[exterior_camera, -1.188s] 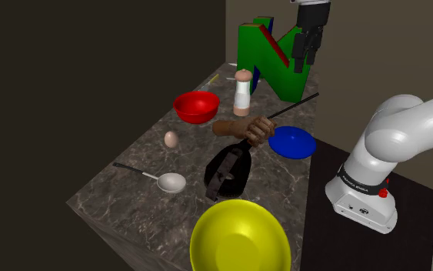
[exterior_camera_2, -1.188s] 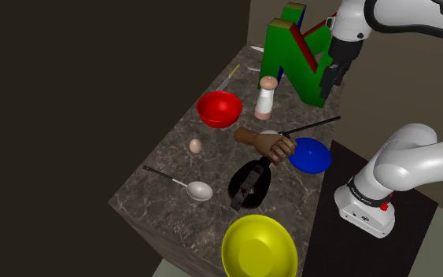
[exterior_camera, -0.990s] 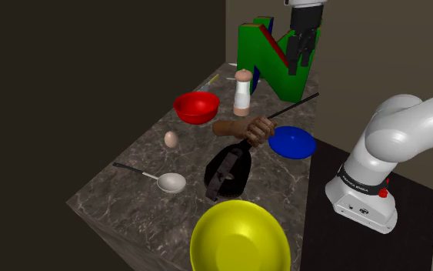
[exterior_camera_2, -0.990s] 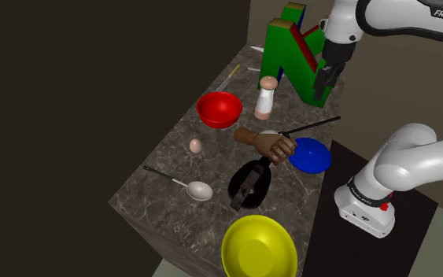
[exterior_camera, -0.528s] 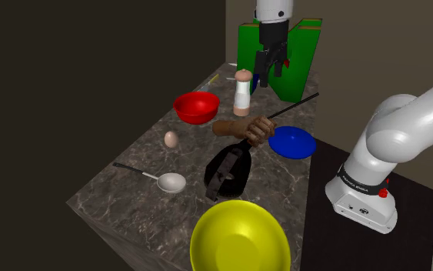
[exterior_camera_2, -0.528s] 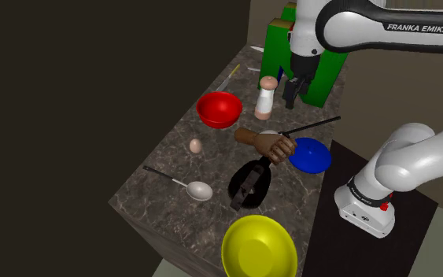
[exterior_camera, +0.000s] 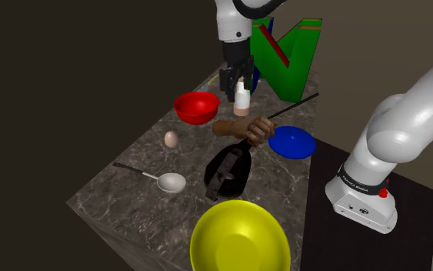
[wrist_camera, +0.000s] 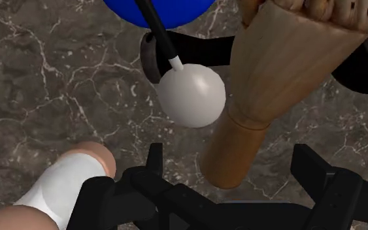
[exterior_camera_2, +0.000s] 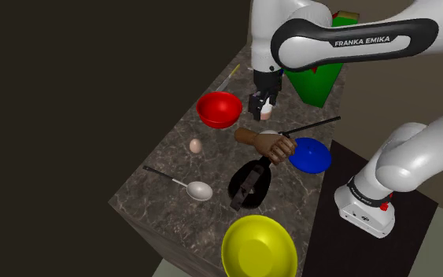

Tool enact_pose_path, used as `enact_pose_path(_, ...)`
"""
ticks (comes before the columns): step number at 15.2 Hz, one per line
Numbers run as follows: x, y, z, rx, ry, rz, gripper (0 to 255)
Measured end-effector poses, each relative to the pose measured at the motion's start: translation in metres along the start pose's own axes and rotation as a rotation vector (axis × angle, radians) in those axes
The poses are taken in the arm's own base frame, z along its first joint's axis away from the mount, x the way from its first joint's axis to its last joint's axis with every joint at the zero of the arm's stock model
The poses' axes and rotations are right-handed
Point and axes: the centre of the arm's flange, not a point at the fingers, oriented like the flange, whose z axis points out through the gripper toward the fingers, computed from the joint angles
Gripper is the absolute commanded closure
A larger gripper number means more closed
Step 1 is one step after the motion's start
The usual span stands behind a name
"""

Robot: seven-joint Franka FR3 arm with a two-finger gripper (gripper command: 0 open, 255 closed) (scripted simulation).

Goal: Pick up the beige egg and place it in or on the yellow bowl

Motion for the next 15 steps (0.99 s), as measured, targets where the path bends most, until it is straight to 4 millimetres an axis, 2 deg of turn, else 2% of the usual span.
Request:
enact_pose_path(5, 0.05, -0.048, 0.016, -0.019, -0.002, -0.015, 0)
enact_pose_path(15, 0.134, -0.149, 0.054, -0.058, -0.011, -0.045, 0)
